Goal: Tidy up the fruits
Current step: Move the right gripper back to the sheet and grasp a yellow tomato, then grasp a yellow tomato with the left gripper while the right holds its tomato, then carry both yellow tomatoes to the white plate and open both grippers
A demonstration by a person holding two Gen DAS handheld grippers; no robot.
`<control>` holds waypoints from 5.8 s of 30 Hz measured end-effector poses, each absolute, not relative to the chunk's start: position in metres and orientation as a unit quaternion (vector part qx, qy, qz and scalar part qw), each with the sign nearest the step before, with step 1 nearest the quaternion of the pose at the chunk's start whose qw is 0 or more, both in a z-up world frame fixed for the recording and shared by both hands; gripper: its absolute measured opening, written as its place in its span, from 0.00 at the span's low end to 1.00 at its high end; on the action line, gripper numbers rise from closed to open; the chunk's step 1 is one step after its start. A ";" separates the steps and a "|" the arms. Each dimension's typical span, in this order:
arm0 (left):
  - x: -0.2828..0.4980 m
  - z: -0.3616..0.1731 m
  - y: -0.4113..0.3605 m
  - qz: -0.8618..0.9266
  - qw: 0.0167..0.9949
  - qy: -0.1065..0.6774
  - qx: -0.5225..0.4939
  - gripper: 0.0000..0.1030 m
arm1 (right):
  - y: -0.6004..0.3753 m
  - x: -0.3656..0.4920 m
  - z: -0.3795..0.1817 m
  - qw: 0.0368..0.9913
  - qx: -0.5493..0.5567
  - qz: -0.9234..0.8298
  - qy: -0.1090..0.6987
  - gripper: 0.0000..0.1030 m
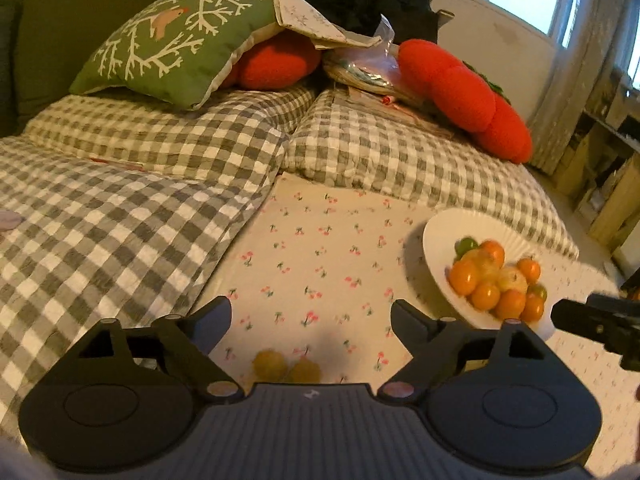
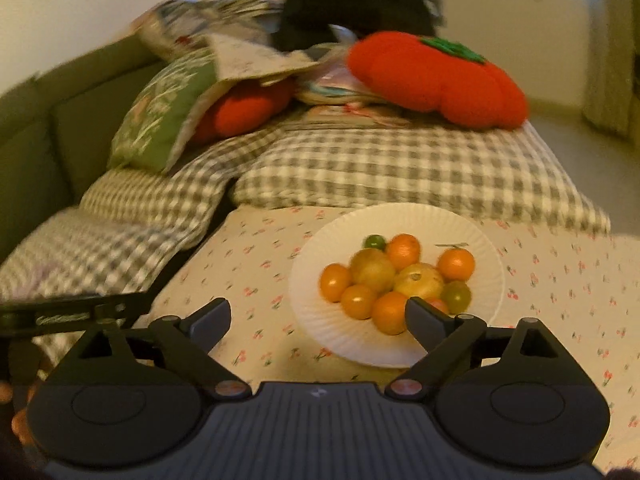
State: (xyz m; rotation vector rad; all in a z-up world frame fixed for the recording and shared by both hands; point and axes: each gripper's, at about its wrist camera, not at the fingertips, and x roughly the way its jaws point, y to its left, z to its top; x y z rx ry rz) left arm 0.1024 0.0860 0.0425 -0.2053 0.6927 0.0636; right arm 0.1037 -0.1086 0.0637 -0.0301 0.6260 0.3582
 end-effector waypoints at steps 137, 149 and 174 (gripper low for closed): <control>0.116 0.035 0.040 -0.014 0.937 0.333 -0.102 0.18 | -0.206 0.127 0.042 0.923 0.146 0.091 0.345 0.23; 0.171 0.042 0.013 -0.082 0.926 0.337 -0.151 0.18 | -0.242 0.158 0.031 0.917 0.228 0.064 0.322 0.23; 0.263 0.013 -0.010 -0.111 0.923 0.339 -0.143 0.18 | -0.205 0.236 0.036 0.952 0.097 0.133 0.257 0.23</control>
